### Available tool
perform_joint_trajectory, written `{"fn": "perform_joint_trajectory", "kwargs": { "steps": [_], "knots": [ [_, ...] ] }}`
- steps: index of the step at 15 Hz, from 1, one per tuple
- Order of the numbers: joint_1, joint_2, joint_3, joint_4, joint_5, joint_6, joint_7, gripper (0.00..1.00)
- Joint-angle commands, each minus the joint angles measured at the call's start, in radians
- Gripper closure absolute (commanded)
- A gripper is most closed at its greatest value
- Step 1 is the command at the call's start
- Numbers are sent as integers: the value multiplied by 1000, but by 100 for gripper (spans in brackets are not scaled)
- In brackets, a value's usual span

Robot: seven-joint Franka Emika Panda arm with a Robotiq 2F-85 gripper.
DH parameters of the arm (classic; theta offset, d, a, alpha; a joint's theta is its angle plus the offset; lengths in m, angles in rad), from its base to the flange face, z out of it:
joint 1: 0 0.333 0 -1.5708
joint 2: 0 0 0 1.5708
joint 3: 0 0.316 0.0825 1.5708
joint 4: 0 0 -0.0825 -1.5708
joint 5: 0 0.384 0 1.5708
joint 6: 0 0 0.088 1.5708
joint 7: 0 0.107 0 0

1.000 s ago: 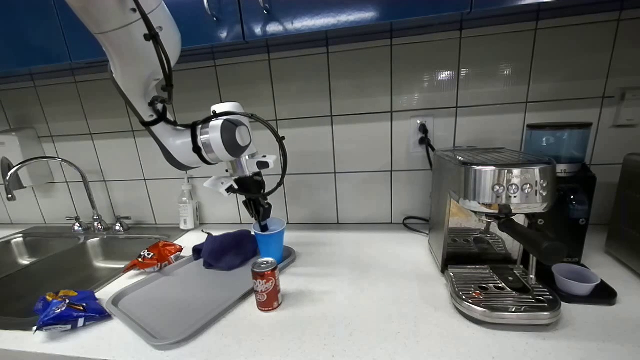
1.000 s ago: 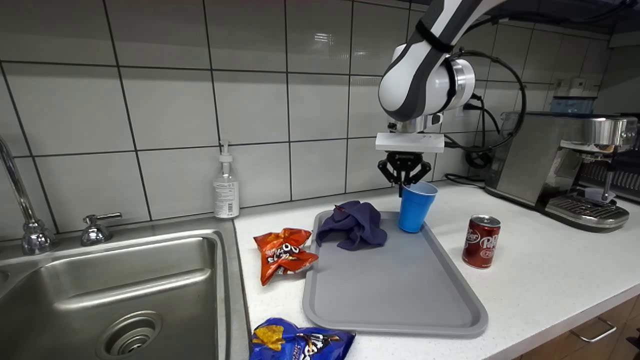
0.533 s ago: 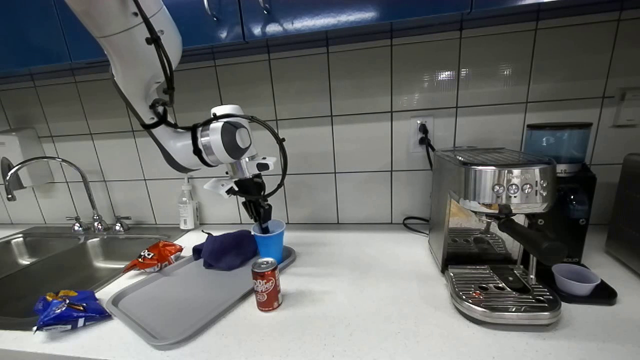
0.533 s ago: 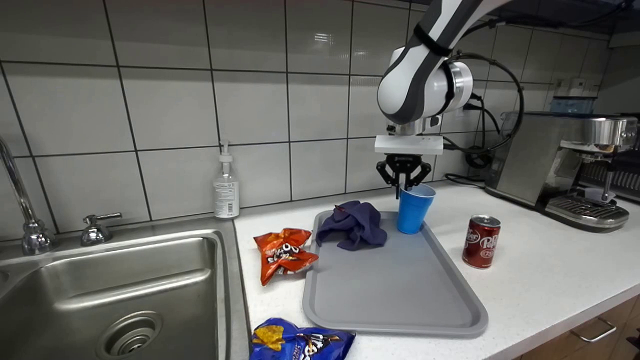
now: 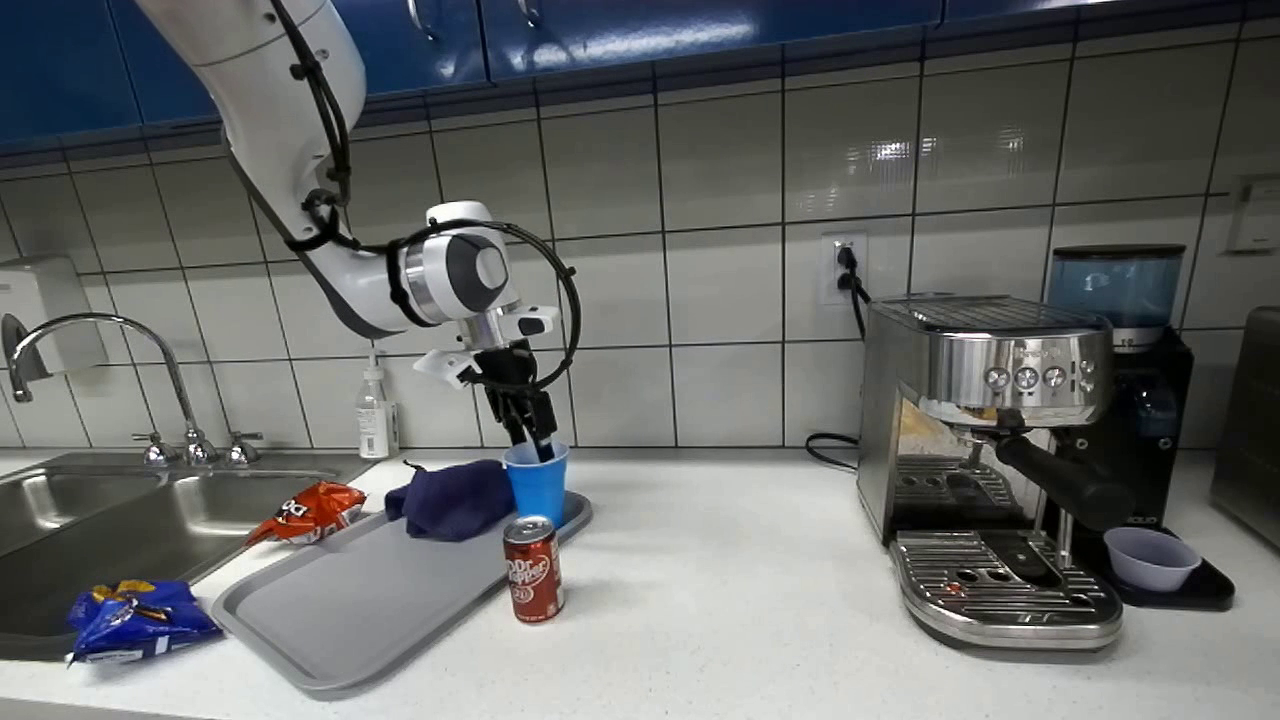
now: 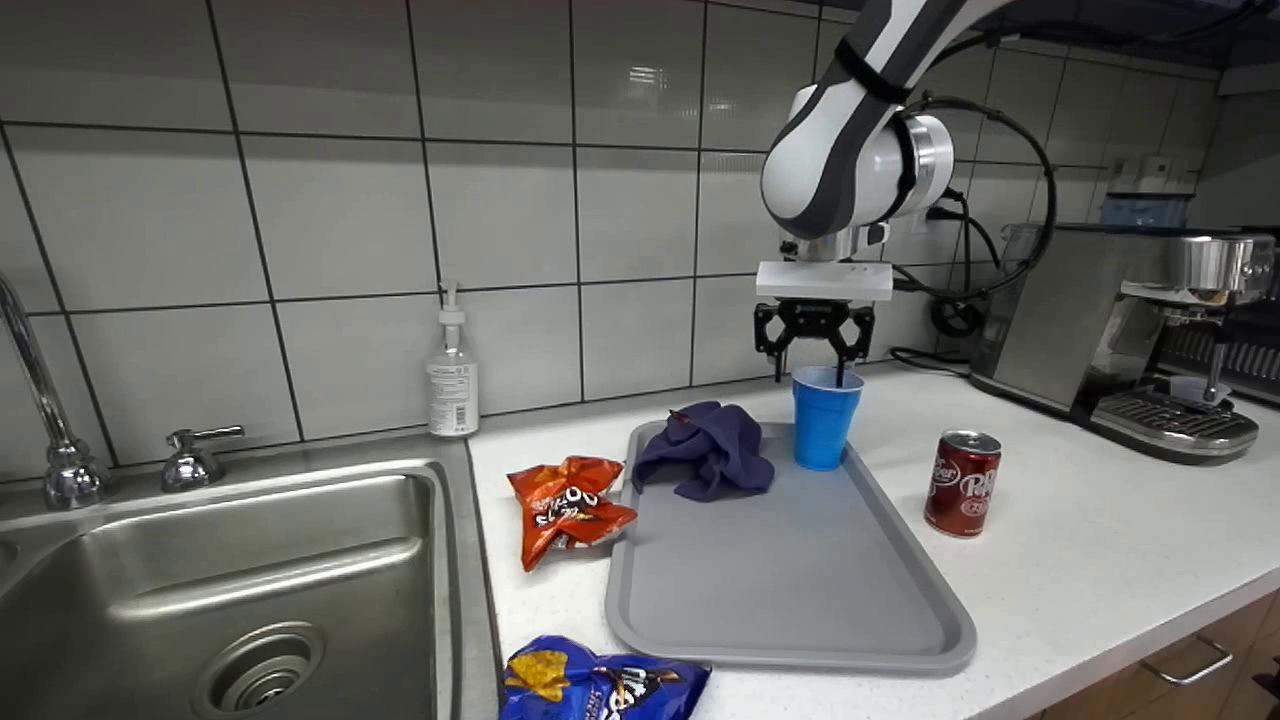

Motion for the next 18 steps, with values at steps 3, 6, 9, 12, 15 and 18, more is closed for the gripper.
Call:
{"fn": "perform_joint_trajectory", "kwargs": {
  "steps": [3, 6, 9, 12, 15, 18],
  "knots": [
    [-38, -90, 19, -43, 40, 2, -69, 0],
    [-53, -131, 32, -69, 63, 4, -115, 0],
    [-66, -178, 48, -114, 96, 14, -186, 0],
    [-68, -228, 56, -166, 118, 23, -243, 0],
    [-66, -277, 64, -222, 117, 34, -278, 0],
    [-63, -331, 78, -292, 111, 59, -309, 0]
  ]
}}
